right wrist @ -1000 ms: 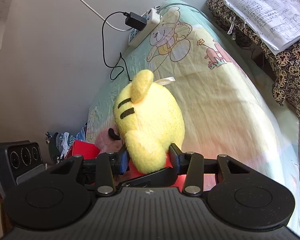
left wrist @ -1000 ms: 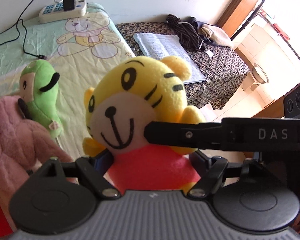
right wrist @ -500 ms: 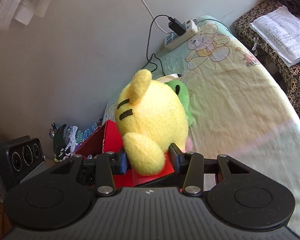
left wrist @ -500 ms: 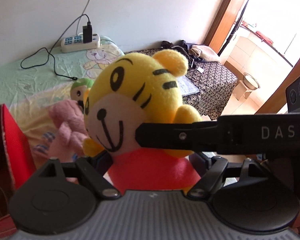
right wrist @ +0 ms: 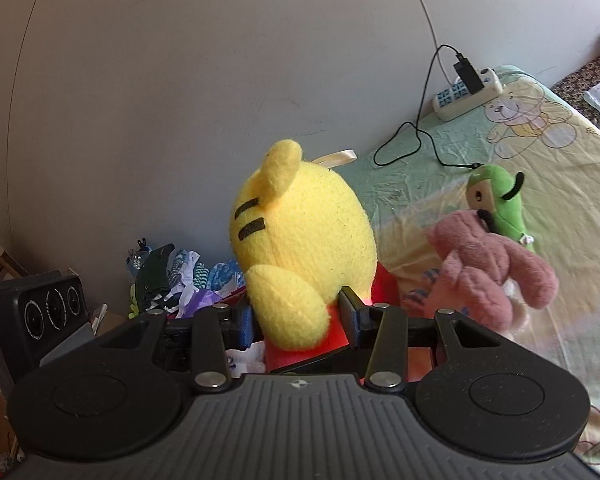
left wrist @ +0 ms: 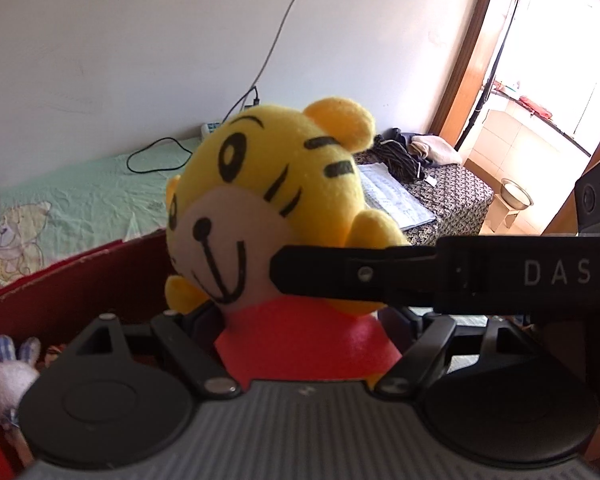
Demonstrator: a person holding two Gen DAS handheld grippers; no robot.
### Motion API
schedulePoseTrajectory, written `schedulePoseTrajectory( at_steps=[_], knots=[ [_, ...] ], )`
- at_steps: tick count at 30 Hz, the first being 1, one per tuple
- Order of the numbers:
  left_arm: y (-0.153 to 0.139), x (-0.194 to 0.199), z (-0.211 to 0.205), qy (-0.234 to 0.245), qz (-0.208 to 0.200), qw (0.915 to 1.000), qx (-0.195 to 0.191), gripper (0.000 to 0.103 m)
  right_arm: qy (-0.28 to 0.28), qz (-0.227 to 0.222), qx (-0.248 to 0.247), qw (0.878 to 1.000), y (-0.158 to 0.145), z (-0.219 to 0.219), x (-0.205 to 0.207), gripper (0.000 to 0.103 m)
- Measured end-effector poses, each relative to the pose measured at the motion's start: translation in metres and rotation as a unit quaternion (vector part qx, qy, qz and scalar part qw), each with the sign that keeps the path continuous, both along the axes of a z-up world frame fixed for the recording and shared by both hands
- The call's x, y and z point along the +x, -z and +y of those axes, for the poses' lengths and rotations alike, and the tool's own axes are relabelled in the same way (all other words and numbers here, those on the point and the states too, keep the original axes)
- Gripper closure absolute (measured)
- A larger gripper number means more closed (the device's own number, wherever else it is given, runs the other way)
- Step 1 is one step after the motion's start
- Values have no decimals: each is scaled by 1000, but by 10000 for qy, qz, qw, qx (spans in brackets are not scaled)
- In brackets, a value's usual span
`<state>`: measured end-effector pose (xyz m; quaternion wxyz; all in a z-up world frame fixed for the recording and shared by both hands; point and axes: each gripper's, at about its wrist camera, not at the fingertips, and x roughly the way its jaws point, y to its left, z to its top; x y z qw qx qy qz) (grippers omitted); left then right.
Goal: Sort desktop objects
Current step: 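Lift the tiger plush with both grippers and carry it to the box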
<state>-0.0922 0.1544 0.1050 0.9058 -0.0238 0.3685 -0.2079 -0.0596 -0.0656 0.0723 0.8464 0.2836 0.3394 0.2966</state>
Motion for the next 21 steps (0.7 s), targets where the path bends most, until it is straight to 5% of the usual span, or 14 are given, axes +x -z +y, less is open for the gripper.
schedulePoseTrajectory(
  at_steps=[21],
  knots=[
    [70, 58, 86, -137, 704, 9930, -937, 23, -198, 76, -1136, 9933, 17, 105, 46, 58]
  ],
)
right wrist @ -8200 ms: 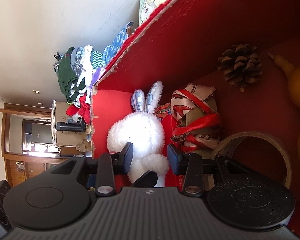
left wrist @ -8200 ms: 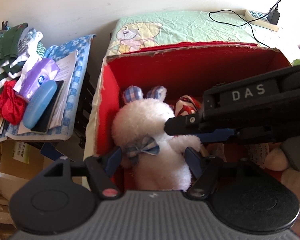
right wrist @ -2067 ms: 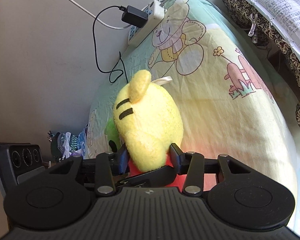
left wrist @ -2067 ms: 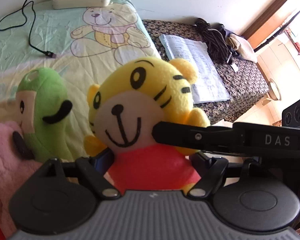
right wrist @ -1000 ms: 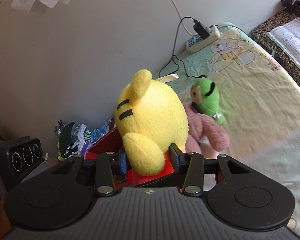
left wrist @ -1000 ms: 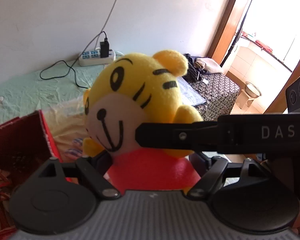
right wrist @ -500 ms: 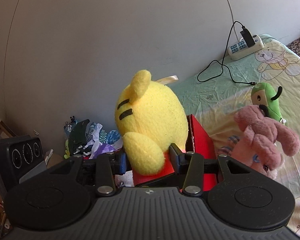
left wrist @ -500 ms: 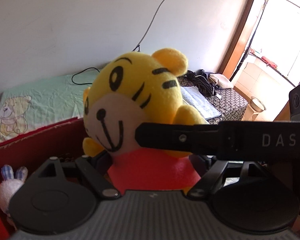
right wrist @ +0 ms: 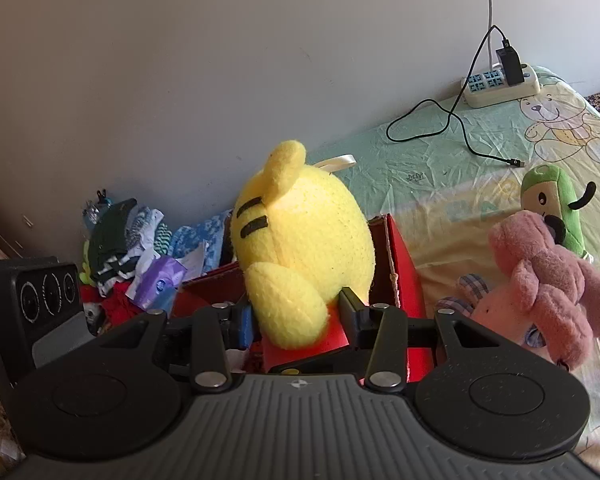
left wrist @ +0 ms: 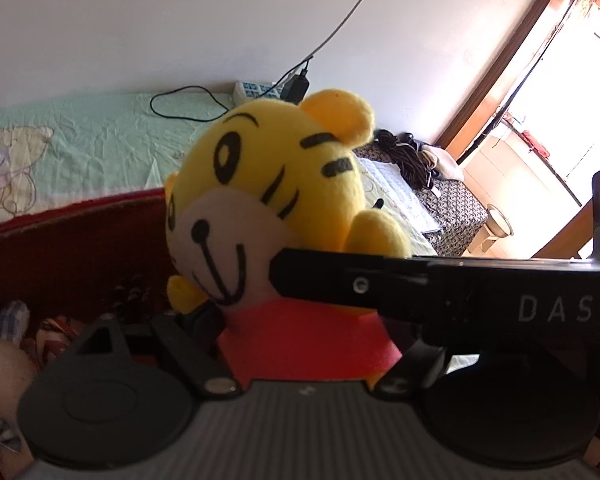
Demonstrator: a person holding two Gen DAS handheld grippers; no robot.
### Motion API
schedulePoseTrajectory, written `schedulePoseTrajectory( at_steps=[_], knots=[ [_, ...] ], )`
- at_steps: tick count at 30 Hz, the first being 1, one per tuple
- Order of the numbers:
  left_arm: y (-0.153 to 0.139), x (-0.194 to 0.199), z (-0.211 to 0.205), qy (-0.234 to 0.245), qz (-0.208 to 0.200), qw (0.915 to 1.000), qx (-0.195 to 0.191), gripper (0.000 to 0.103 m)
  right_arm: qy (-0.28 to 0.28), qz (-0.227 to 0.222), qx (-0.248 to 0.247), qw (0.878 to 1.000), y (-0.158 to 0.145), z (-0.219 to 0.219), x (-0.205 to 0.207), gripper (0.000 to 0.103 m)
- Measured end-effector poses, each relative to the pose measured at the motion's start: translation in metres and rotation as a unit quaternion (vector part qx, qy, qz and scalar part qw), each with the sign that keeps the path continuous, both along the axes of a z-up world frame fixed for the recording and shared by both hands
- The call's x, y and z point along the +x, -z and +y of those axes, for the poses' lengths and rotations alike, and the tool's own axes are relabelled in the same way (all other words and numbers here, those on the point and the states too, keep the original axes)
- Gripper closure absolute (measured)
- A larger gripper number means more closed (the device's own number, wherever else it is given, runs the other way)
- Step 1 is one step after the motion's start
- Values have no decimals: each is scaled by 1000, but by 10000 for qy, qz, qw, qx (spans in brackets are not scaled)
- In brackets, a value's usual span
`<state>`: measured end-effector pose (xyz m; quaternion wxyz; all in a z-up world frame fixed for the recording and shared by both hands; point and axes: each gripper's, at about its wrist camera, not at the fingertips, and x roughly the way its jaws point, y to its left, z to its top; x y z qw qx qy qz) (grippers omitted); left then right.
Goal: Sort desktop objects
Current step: 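Lift the tiger plush with both grippers and carry it to the box, then lower the tiger plush into the red box and open both grippers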
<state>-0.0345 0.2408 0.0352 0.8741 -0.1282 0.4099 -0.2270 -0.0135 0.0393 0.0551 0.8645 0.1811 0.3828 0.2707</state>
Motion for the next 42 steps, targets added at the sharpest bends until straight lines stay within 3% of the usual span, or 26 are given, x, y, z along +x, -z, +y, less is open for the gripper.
schedulePoseTrajectory(
  at_steps=[12, 21, 32, 42],
  knots=[
    [39, 18, 11, 86, 751, 9967, -307, 22, -42, 544, -1128, 9921, 25, 34, 23, 57],
    [47, 31, 22, -42, 1091, 9918, -671, 19, 74, 738, -1430, 9869, 35, 43, 36, 56],
    [31, 20, 29, -9, 943, 9933, -662, 15, 145, 779, -1069, 9911, 38, 33, 39, 48],
    [19, 13, 21, 72, 761, 9959, -481, 15, 242, 456, -824, 9953, 27, 19, 31, 51]
  ],
)
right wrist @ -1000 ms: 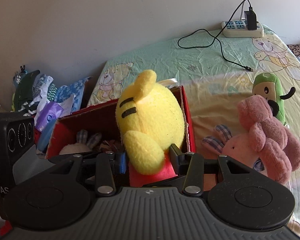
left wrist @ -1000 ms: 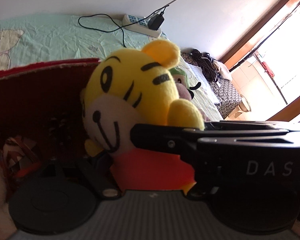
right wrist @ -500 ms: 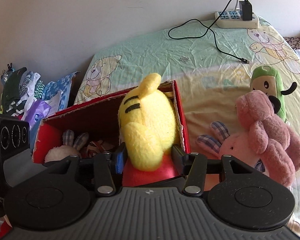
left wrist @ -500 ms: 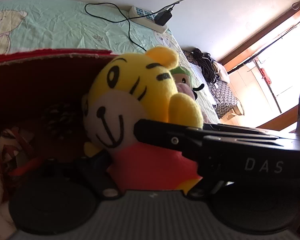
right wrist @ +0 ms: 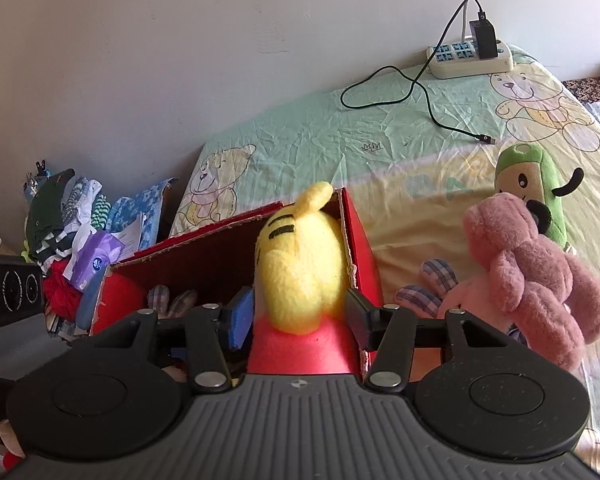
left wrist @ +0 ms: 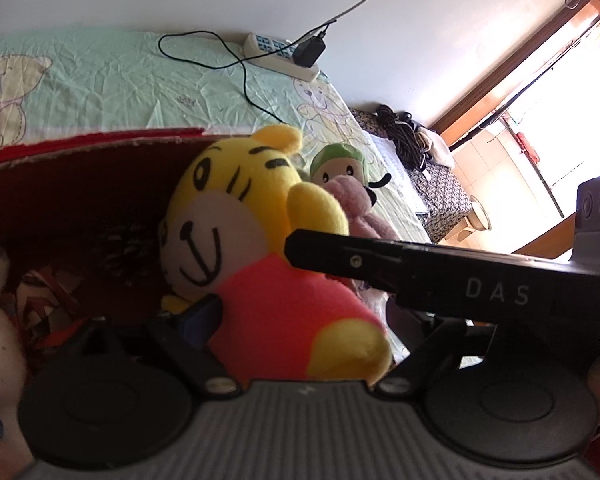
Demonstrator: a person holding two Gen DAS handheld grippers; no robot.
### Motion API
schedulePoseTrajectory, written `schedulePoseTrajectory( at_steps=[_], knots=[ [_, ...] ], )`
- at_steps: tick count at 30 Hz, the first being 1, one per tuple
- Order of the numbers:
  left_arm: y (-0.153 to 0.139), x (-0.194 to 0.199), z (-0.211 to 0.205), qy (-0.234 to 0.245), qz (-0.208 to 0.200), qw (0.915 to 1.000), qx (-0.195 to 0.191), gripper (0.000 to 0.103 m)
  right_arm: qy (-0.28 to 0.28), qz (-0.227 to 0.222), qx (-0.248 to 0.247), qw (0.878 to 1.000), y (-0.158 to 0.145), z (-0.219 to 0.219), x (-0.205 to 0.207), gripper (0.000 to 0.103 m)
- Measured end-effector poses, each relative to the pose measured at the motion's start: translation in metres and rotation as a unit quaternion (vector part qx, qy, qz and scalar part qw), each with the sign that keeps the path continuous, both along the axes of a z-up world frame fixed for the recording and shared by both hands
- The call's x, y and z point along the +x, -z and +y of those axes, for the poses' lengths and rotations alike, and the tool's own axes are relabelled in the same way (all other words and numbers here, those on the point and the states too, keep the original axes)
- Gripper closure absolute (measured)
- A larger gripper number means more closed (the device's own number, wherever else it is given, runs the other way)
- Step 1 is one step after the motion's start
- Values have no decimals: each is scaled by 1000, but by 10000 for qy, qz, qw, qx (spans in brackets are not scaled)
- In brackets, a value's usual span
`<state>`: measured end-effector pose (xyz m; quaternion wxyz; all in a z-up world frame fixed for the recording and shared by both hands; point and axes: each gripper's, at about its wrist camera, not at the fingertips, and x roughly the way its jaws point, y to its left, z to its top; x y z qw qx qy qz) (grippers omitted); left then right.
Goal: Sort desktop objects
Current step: 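Lower the tiger plush into the red box and open both grippers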
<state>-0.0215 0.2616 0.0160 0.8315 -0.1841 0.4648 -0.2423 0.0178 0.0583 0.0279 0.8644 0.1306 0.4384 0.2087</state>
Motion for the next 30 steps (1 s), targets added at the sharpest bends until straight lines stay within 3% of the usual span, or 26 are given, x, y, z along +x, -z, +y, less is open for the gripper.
schedulePoseTrajectory(
  at_steps=[4, 30],
  knots=[
    [0, 0, -8, 27, -22, 9998, 216, 15, -43, 36, -64, 10000, 4, 0, -1, 65],
    [-15, -12, -25, -74, -209, 9967, 783, 15, 88, -39, 246, 9997, 4, -19, -14, 65]
  ],
)
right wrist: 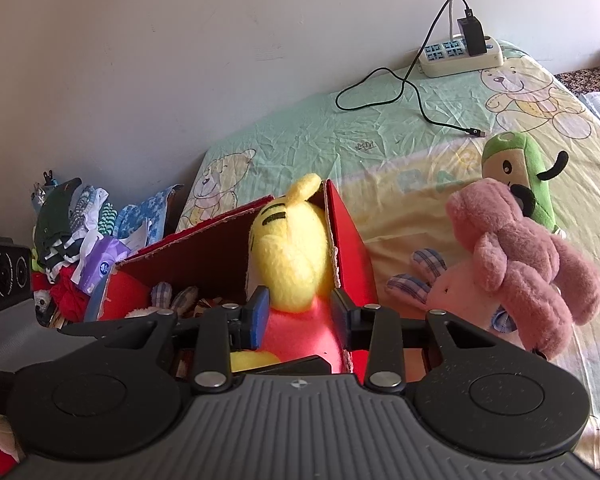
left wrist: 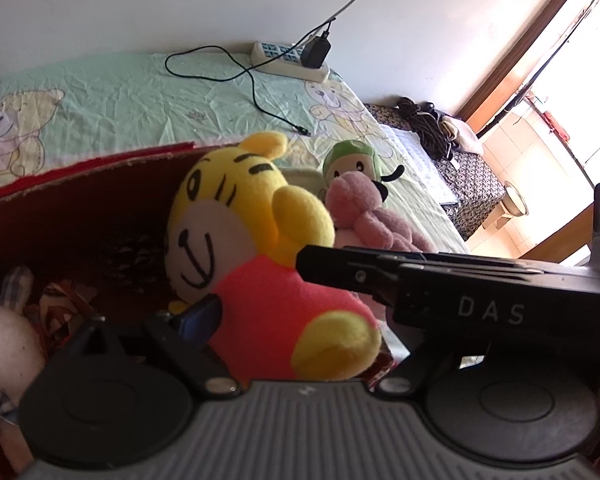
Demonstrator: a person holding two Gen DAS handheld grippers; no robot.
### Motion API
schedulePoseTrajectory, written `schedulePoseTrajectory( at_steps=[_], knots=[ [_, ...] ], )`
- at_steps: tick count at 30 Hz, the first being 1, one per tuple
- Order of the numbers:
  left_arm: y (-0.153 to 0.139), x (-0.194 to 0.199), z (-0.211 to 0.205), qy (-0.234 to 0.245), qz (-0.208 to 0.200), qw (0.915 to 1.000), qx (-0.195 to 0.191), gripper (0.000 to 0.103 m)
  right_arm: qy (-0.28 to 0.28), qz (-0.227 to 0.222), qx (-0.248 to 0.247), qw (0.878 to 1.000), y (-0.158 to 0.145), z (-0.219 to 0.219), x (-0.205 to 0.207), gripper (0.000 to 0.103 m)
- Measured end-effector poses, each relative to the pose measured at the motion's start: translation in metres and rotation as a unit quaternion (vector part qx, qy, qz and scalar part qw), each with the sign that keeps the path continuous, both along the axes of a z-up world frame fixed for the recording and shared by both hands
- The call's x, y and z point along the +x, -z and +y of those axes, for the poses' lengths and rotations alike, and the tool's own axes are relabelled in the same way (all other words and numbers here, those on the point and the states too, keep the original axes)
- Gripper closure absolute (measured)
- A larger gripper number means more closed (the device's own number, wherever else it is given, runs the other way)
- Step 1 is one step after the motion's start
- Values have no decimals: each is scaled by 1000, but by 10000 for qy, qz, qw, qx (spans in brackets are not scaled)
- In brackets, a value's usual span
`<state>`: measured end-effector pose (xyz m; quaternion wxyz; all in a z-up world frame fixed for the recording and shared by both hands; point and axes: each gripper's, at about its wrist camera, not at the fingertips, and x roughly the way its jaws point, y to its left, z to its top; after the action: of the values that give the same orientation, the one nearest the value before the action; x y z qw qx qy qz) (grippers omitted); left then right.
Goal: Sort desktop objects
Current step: 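Lower the tiger plush into the red box and open both grippers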
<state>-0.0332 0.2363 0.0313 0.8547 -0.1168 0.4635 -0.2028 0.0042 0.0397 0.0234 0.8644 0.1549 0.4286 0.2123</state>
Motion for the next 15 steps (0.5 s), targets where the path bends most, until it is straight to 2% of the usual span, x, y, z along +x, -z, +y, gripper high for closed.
schedulePoseTrajectory(
  at_steps=[15],
  knots=[
    [6, -5, -10, -70, 55, 9994, 338, 15, 165, -40, -63, 9998, 4, -6, -13, 65]
  ],
)
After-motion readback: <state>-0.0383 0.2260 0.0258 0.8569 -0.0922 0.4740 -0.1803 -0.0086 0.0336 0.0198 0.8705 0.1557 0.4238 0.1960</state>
